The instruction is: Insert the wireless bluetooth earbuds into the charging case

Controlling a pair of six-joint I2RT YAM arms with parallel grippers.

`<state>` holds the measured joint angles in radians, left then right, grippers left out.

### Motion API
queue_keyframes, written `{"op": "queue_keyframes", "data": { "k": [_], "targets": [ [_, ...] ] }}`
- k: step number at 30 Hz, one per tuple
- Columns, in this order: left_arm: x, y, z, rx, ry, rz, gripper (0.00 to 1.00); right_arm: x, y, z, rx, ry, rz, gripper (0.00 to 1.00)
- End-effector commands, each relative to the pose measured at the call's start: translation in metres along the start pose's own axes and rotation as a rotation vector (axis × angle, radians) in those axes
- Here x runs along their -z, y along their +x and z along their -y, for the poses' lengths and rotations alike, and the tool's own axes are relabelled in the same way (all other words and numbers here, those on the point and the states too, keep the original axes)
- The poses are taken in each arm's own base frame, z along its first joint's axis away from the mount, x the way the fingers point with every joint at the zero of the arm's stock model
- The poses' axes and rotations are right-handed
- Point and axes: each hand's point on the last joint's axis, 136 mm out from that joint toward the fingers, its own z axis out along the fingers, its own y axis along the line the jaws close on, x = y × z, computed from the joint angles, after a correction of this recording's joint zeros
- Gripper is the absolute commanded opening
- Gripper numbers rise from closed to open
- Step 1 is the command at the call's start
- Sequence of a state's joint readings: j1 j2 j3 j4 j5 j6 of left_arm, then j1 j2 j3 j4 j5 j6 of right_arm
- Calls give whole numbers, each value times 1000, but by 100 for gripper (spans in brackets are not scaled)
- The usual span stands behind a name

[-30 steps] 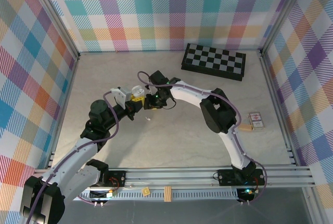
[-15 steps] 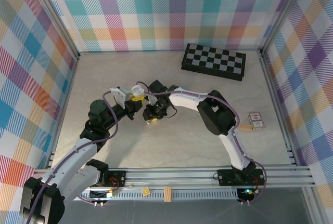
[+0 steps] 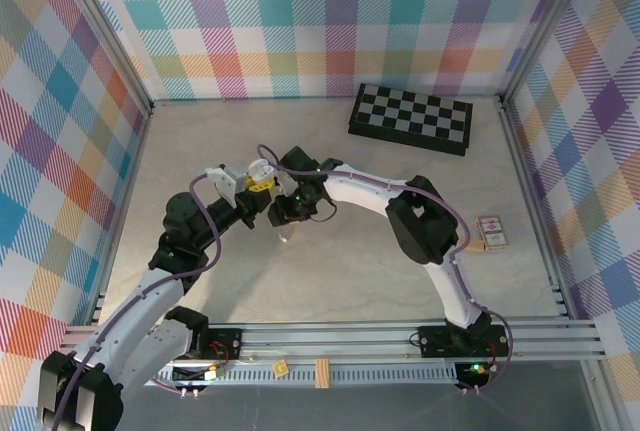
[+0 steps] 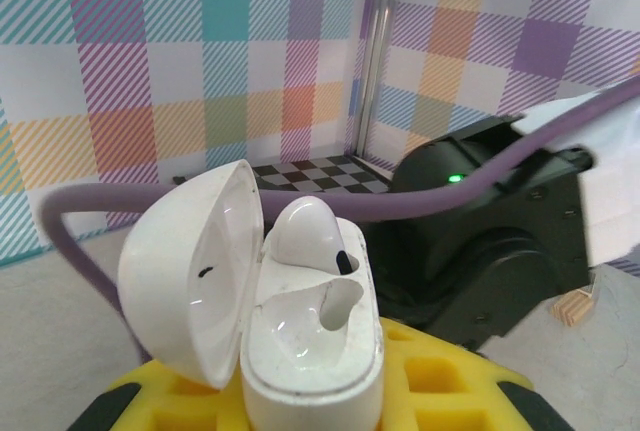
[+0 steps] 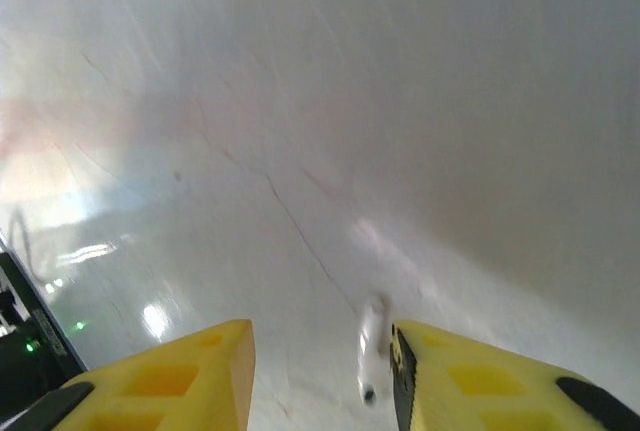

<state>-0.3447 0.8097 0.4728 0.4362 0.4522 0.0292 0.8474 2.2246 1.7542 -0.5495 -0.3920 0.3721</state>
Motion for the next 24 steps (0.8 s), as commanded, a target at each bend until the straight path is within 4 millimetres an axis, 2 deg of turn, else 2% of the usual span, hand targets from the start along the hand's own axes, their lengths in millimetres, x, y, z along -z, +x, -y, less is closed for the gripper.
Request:
{"op": "queue_keyframes", "data": {
  "k": [1, 4, 8, 12, 15, 19, 24],
  "targets": [
    [3, -15, 6, 5, 18, 29, 12, -17, 0, -11, 43, -57, -48, 43],
    [4, -15, 7, 8, 19, 29, 12, -27, -1, -22, 62, -97, -76, 45],
    [3, -15, 7, 5, 22, 26, 12, -40, 5, -26, 59, -135, -123, 45],
    [1, -14, 7, 7, 25, 22, 12, -46, 20, -17, 52, -120, -181, 45],
    [0, -13, 7, 9, 27, 20, 12, -43, 31, -3, 64, -58, -192, 44],
    [0, -13, 8, 10, 26, 17, 12, -29, 38, 15, 56, -1, -173, 43],
    [0, -11, 7, 11, 22, 14, 12, -12, 55, 25, 43, 9, -184, 42]
  ]
}}
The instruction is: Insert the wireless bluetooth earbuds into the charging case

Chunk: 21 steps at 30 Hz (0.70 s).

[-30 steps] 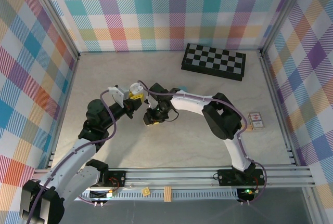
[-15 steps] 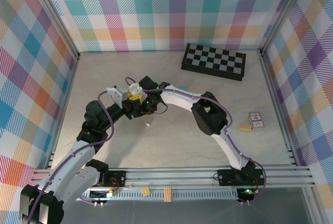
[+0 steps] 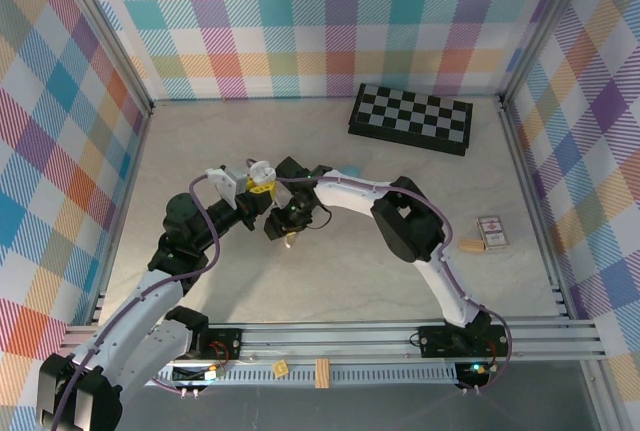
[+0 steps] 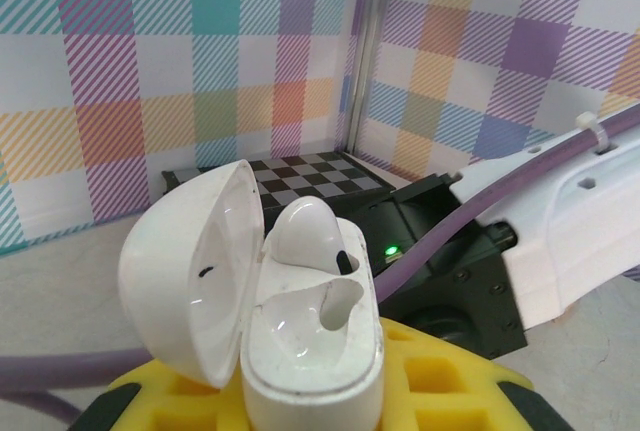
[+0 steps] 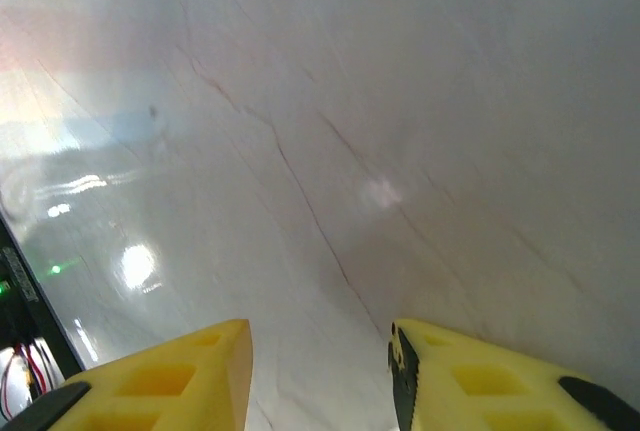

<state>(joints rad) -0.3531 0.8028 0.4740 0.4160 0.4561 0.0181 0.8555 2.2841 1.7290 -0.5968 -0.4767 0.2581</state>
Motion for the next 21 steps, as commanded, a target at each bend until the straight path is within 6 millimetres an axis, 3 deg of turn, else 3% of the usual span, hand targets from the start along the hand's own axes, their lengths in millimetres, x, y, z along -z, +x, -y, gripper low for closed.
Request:
{"op": "queue_keyframes", "data": {
  "k": [1, 9, 16, 21],
  "targets": [
    [-1, -13, 3, -6, 11, 25, 12, 13, 27, 13, -17, 47, -54, 42],
    [-3, -11, 1, -10, 7, 19, 12, 26, 56, 5, -43, 7, -57, 41],
    [-5, -13, 1, -16, 7, 20, 12, 41, 30, 5, 13, 87, 33, 42],
    [-3, -14, 2, -16, 8, 21, 12, 32, 21, 3, 72, 139, 11, 43]
  ]
}}
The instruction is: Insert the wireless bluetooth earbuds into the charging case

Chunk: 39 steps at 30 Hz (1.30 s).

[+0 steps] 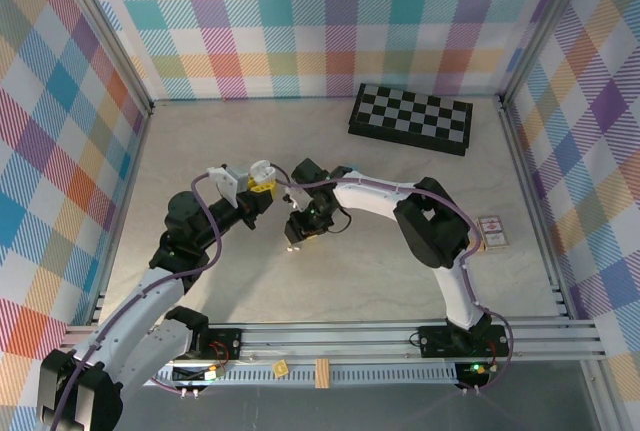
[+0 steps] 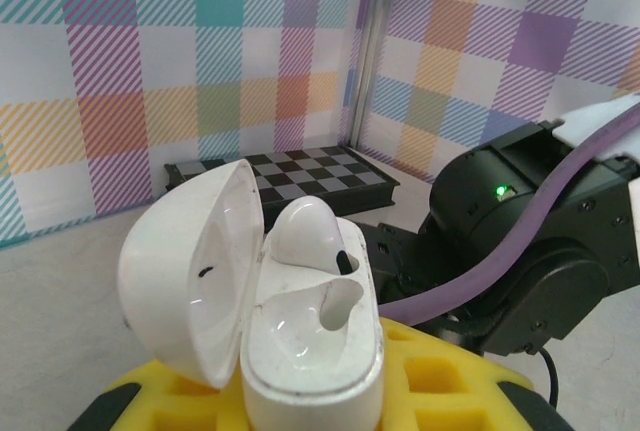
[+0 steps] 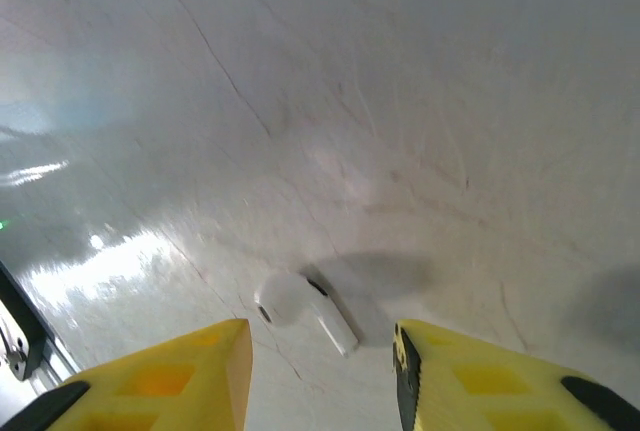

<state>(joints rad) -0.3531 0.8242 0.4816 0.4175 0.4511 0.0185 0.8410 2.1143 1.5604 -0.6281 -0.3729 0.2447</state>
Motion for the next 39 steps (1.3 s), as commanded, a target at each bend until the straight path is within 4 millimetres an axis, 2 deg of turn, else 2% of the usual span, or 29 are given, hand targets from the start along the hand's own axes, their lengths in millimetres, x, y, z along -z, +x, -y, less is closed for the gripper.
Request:
{"op": "queue_keyframes", "data": {
  "k": [1, 5, 11, 16, 20, 26, 32, 39],
  "targets": [
    [2, -17, 5, -22, 10, 34, 12, -6, -7, -11, 98, 41, -4, 43],
    [7, -22, 6, -35, 1, 43, 12, -13, -6, -12, 138, 89, -33, 43],
    [17, -39, 13, -63, 7, 85, 12, -26, 3, -14, 201, 168, -88, 43],
    [18, -43, 15, -73, 8, 84, 12, -32, 15, -17, 245, 216, -121, 43],
    [18, -45, 15, -74, 10, 90, 12, -36, 24, -10, 284, 292, -155, 43],
    [17, -44, 15, -77, 12, 88, 12, -35, 25, 11, 270, 416, -165, 32],
    [16, -43, 15, -76, 15, 85, 12, -31, 16, 13, 199, 458, -127, 25],
    [15, -40, 14, -75, 11, 77, 12, -16, 20, 19, 151, 453, -107, 23]
  ]
}}
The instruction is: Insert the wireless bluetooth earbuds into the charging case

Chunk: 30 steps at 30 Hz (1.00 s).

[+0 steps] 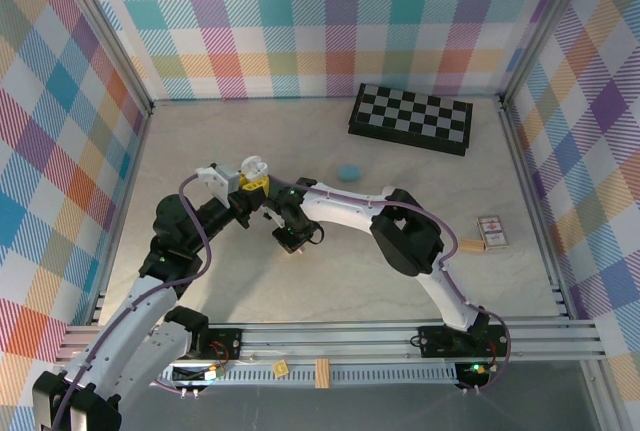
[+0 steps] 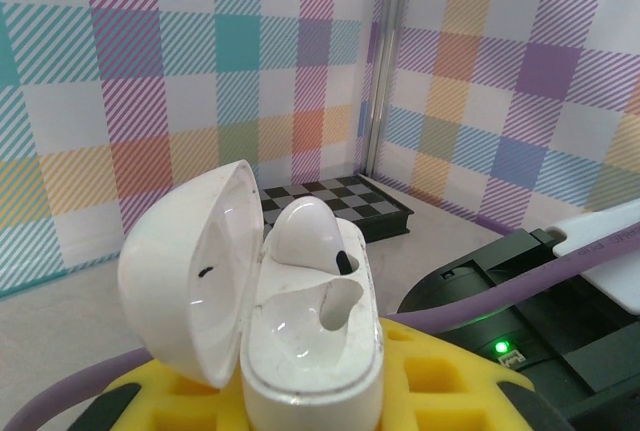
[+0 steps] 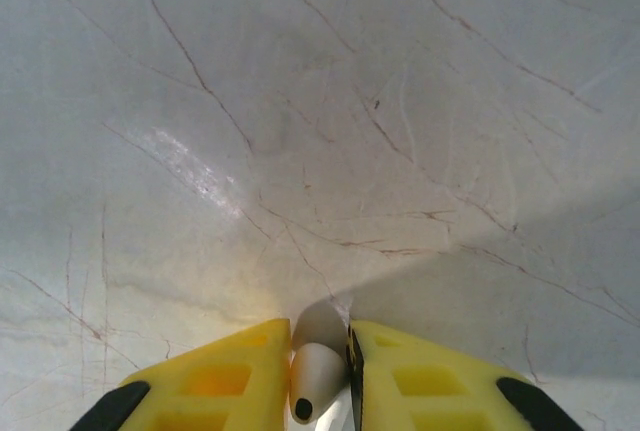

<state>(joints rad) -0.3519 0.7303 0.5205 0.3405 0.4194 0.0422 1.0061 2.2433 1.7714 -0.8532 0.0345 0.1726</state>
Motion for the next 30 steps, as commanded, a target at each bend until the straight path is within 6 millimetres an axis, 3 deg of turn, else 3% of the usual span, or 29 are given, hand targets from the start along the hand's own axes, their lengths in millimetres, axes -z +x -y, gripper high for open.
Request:
{"op": "queue_keyframes", "data": {
  "k": [1, 8, 15, 22, 30],
  "targets": [
    [0, -14, 9, -28, 40, 28, 12, 4, 16, 18, -45, 48, -30, 23],
    [0, -13, 10, -24, 45, 28, 12, 11, 47, 55, -132, 86, -61, 23],
    [-4, -11, 11, -23, 55, 24, 12, 20, 95, 89, -250, 116, -101, 24],
    [-11, -11, 12, -15, 71, 25, 12, 24, 138, 103, -291, 142, -173, 25],
    [-16, -6, 11, -14, 73, 11, 12, 34, 127, 104, -310, 140, -159, 30]
  ]
}}
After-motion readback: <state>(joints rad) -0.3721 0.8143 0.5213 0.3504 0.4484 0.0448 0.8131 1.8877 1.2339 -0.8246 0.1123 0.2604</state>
